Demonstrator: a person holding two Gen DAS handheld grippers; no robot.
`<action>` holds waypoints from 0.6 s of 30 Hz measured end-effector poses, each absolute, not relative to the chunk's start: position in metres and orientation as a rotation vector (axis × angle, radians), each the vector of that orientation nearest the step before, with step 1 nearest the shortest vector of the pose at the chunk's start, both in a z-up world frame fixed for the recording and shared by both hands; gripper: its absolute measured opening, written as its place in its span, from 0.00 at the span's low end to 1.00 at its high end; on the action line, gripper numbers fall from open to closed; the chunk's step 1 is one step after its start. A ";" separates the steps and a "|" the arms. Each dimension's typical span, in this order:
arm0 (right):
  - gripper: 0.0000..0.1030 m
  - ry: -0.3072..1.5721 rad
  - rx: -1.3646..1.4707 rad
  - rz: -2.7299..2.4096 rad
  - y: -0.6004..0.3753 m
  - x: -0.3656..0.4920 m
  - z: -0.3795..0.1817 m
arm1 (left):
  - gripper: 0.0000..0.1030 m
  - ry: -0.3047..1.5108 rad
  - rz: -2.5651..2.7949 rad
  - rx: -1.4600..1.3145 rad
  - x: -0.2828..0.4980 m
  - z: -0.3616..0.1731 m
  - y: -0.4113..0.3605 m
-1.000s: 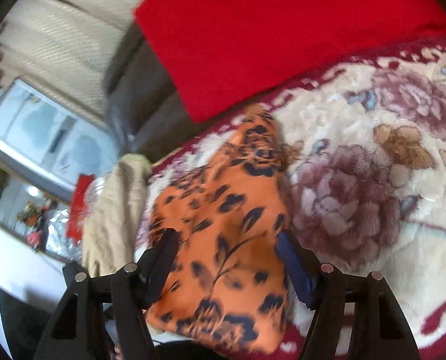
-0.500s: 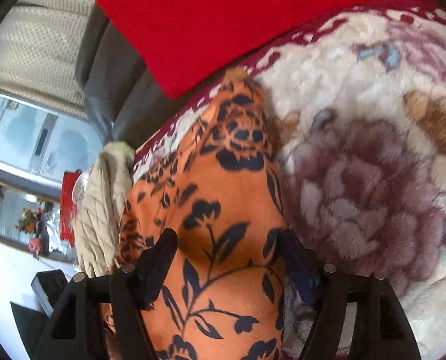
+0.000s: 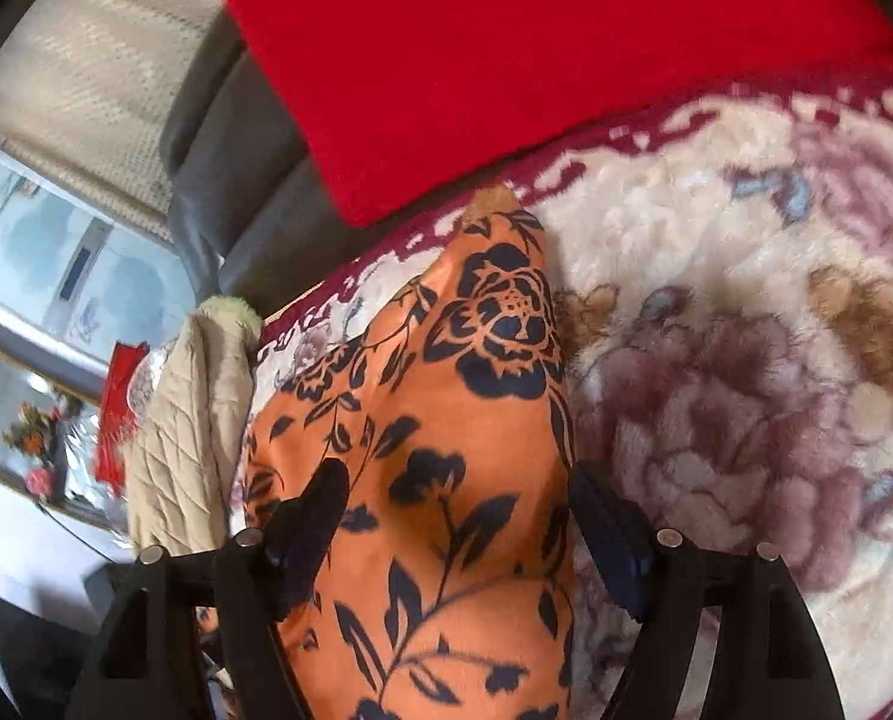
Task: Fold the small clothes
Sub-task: 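Smooth the folded orange shirt bundle with both grippers on the blanket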
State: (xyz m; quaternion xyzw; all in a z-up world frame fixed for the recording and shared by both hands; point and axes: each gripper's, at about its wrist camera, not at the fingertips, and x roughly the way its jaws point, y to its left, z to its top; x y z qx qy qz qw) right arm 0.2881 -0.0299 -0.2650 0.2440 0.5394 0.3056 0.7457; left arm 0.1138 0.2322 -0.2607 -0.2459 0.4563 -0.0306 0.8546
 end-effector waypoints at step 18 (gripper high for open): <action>0.38 1.101 0.462 0.745 -0.050 0.277 -0.260 | 0.85 0.812 -0.173 -0.473 0.104 -0.216 0.227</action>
